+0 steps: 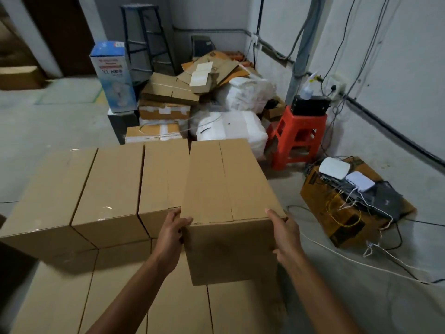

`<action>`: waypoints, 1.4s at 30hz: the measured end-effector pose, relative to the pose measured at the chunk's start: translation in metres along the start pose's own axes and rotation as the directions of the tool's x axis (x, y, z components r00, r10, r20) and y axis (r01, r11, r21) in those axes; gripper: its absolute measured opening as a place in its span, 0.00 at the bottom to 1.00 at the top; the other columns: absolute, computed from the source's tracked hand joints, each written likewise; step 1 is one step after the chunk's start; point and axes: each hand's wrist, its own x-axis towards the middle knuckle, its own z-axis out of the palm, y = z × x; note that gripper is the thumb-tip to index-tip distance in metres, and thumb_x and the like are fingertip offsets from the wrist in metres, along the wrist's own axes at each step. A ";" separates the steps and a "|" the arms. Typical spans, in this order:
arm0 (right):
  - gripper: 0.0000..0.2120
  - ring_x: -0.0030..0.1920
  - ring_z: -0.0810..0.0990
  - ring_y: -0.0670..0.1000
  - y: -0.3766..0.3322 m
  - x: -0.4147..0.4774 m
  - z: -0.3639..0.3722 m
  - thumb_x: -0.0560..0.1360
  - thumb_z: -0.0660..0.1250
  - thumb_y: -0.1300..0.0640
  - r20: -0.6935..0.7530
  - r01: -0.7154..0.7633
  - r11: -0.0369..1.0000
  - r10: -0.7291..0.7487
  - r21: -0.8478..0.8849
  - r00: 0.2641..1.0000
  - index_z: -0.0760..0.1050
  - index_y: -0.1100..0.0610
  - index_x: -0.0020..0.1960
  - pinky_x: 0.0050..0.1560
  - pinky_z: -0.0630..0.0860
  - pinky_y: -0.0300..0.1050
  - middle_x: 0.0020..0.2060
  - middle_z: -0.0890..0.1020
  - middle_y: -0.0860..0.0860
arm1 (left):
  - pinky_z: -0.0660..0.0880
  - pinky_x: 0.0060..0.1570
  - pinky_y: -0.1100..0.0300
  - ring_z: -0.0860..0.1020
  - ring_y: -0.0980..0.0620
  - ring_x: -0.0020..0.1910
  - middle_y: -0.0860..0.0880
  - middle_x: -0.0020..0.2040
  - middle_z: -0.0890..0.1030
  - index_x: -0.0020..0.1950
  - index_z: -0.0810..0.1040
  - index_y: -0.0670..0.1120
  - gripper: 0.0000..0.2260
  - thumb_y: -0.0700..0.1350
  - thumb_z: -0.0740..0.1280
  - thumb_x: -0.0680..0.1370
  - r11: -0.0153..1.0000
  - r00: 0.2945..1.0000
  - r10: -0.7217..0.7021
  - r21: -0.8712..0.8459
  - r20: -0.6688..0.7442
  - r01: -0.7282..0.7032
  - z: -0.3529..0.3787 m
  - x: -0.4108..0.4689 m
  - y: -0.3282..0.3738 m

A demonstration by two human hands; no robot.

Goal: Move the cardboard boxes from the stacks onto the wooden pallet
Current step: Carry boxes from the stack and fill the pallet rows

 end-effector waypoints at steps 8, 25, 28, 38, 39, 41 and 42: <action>0.16 0.56 0.82 0.54 -0.007 0.146 -0.009 0.78 0.71 0.51 0.110 0.031 0.995 -0.021 -0.090 0.994 0.79 0.51 0.66 0.60 0.79 0.59 0.54 0.84 0.50 | 0.67 0.71 0.43 0.73 0.45 0.66 0.46 0.69 0.74 0.76 0.65 0.48 0.30 0.49 0.70 0.75 0.999 0.994 -0.021 0.041 -0.108 0.026 0.055 0.098 -0.039; 0.16 0.58 0.81 0.54 0.061 0.344 0.065 0.80 0.68 0.56 0.231 0.026 0.997 -0.007 -0.079 0.973 0.77 0.52 0.68 0.62 0.78 0.61 0.56 0.84 0.50 | 0.75 0.55 0.57 0.74 0.44 0.64 0.44 0.70 0.71 0.81 0.55 0.51 0.30 0.35 0.62 0.82 0.923 0.998 0.026 0.384 -0.050 -0.004 0.041 0.283 -0.071; 0.18 0.59 0.80 0.53 0.080 0.376 0.080 0.81 0.66 0.58 0.241 0.044 0.997 -0.027 -0.068 0.970 0.75 0.54 0.70 0.63 0.77 0.55 0.59 0.82 0.51 | 0.70 0.69 0.45 0.67 0.40 0.72 0.45 0.78 0.60 0.82 0.52 0.53 0.29 0.38 0.59 0.84 0.773 0.996 0.086 0.633 -0.035 -0.044 0.040 0.313 -0.095; 0.23 0.66 0.76 0.52 0.183 0.440 0.106 0.81 0.65 0.54 0.274 0.038 0.994 -0.008 -0.104 0.962 0.68 0.43 0.75 0.68 0.72 0.62 0.66 0.78 0.47 | 0.37 0.74 0.32 0.32 0.39 0.78 0.40 0.82 0.41 0.82 0.41 0.55 0.48 0.73 0.62 0.72 -0.196 0.987 0.144 0.980 0.069 -0.040 -0.005 0.389 -0.183; 0.24 0.67 0.75 0.52 0.190 0.443 0.109 0.81 0.66 0.55 0.272 0.032 0.994 -0.003 -0.102 0.962 0.66 0.45 0.76 0.69 0.71 0.60 0.68 0.76 0.48 | 0.39 0.75 0.32 0.33 0.39 0.78 0.39 0.82 0.41 0.82 0.40 0.54 0.48 0.70 0.65 0.73 -0.220 0.985 0.158 0.975 0.074 -0.038 -0.011 0.391 -0.191; 0.25 0.67 0.75 0.52 0.195 0.446 0.112 0.82 0.65 0.56 0.270 0.043 0.994 -0.014 -0.103 0.963 0.65 0.47 0.77 0.69 0.71 0.58 0.69 0.76 0.50 | 0.40 0.75 0.33 0.36 0.38 0.79 0.38 0.82 0.43 0.82 0.40 0.53 0.50 0.69 0.67 0.73 -0.258 0.969 0.224 0.965 0.102 -0.042 -0.017 0.393 -0.201; 0.25 0.67 0.75 0.52 0.196 0.447 0.112 0.82 0.65 0.57 0.270 0.051 0.993 -0.021 -0.106 0.963 0.65 0.48 0.78 0.69 0.71 0.58 0.68 0.76 0.50 | 0.40 0.76 0.33 0.37 0.38 0.79 0.37 0.81 0.44 0.82 0.40 0.53 0.50 0.68 0.68 0.73 -0.264 0.963 0.249 0.964 0.107 -0.039 -0.019 0.393 -0.205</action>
